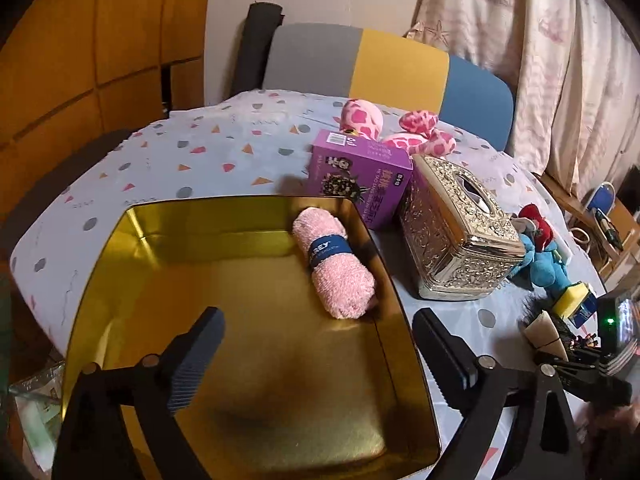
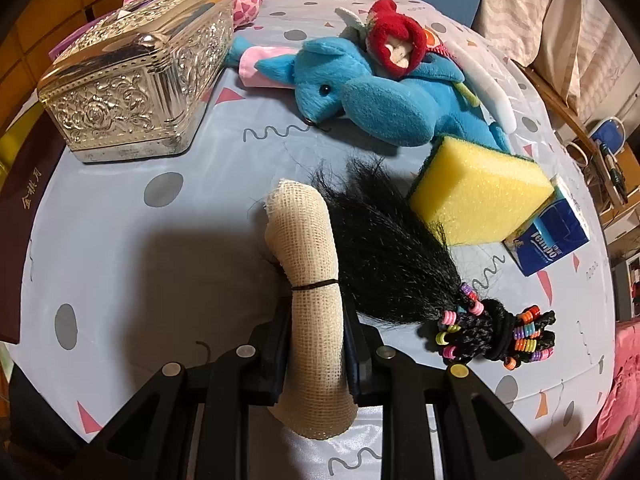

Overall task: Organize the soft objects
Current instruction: 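Carry the beige cloth into the gold tray beside the pink towel, open right tool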

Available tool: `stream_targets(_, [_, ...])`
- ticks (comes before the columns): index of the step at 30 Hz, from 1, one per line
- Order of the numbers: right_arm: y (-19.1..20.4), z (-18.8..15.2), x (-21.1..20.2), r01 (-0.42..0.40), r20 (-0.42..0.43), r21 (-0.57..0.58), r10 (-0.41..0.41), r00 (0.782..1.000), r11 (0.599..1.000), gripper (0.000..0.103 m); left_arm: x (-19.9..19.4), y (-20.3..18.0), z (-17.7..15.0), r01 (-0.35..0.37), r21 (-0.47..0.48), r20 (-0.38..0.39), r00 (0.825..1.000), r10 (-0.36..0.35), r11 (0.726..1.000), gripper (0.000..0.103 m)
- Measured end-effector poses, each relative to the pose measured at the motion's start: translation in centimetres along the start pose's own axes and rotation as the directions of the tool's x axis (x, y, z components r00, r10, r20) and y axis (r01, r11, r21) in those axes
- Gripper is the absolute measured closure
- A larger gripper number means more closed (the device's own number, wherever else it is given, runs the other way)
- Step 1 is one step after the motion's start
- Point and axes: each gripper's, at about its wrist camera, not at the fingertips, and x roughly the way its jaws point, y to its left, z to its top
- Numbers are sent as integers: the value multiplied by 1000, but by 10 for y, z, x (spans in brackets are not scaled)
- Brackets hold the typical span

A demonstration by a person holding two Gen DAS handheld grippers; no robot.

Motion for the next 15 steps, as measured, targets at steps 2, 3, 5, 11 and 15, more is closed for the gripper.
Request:
stream_targets(2, [5, -2, 0, 16, 8, -8, -16, 1000, 1000, 81, -7, 4, -2, -28, -8, 12, 1000, 28, 1000, 1])
stream_targets(3, [7, -3, -1, 23, 12, -13, -23, 1000, 1000, 81, -10, 6, -4, -35, -9, 15, 999, 35, 999, 0])
stream_targets(5, [11, -5, -1, 30, 18, -16, -30, 999, 999, 82, -12, 10, -7, -46, -20, 13, 999, 47, 999, 0])
stream_targets(11, [20, -13, -5, 34, 24, 9, -34, 999, 999, 84, -16, 21, -13, -88, -36, 2, 996, 88, 995, 0])
stream_targets(15, [27, -17, -11, 17, 20, 24, -17, 1000, 1000, 85, -18, 28, -16, -130, -44, -2, 992, 130, 991, 0])
